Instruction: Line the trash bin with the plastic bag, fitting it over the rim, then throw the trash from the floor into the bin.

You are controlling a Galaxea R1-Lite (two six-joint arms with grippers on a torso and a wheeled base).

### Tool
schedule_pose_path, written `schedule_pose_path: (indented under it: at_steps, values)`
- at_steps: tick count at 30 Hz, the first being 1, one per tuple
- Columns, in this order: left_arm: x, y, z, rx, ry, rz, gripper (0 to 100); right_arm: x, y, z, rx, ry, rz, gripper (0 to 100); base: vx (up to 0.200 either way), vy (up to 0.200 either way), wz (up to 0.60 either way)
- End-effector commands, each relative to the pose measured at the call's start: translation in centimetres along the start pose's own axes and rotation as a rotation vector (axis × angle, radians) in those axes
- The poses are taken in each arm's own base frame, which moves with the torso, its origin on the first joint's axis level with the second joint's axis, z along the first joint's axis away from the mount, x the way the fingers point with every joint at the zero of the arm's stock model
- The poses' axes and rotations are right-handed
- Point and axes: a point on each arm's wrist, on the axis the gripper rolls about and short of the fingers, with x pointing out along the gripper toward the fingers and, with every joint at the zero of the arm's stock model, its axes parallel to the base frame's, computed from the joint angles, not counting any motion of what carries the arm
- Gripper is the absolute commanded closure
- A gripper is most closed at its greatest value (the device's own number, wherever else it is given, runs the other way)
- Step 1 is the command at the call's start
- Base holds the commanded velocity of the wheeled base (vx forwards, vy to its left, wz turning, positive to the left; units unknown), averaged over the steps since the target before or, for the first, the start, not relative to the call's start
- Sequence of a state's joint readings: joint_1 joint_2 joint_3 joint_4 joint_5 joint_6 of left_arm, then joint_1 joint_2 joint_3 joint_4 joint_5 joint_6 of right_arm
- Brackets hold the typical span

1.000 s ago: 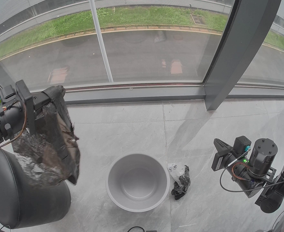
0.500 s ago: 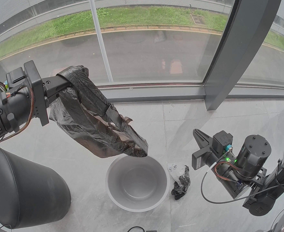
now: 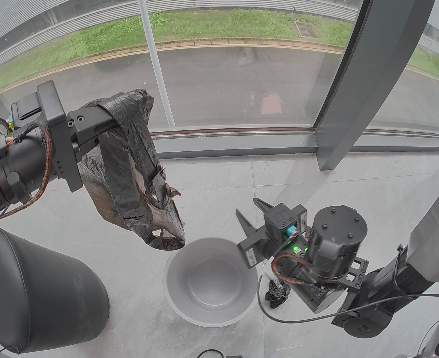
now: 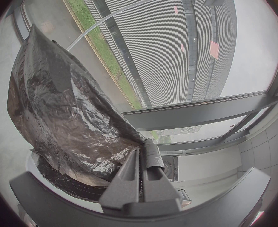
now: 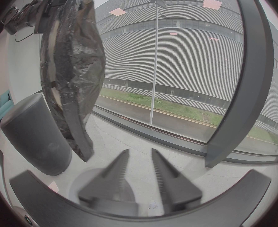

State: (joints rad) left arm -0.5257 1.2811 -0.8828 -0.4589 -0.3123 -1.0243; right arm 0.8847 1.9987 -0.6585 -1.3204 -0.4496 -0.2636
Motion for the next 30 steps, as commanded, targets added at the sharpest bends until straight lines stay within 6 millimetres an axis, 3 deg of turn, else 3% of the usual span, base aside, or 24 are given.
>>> schedule_pose_path:
  at_steps: [1, 9, 17, 23, 30]
  values:
    - [0.2, -0.4, 0.2, 0.005, -0.002, -0.014, 100, 0.5, 3.0, 0.8, 0.002, -0.024, 0.07, 0, 0.0, 0.0, 0.0]
    - [-0.2, -0.9, 0.3, 0.011, -0.013, -0.029, 100, 2.1, 5.1, -1.0, -0.016, 0.008, 0.093, 0, 0.0, 0.0, 0.0]
    - [-0.3, -1.0, 0.3, 0.01, -0.014, -0.031, 100, 2.0, 5.8, -1.3, -0.023, 0.016, 0.11, 0, 0.0, 0.0, 0.0]
    - [-0.7, -1.5, -0.2, 0.008, 0.005, -0.056, 100, 4.9, 6.7, -2.0, -0.016, 0.007, 0.085, 0, 0.0, 0.0, 0.0]
    - [-0.8, -1.7, -0.3, 0.01, -0.008, -0.056, 100, 6.6, 7.1, -2.9, -0.02, 0.022, 0.07, 0, 0.0, 0.0, 0.0]
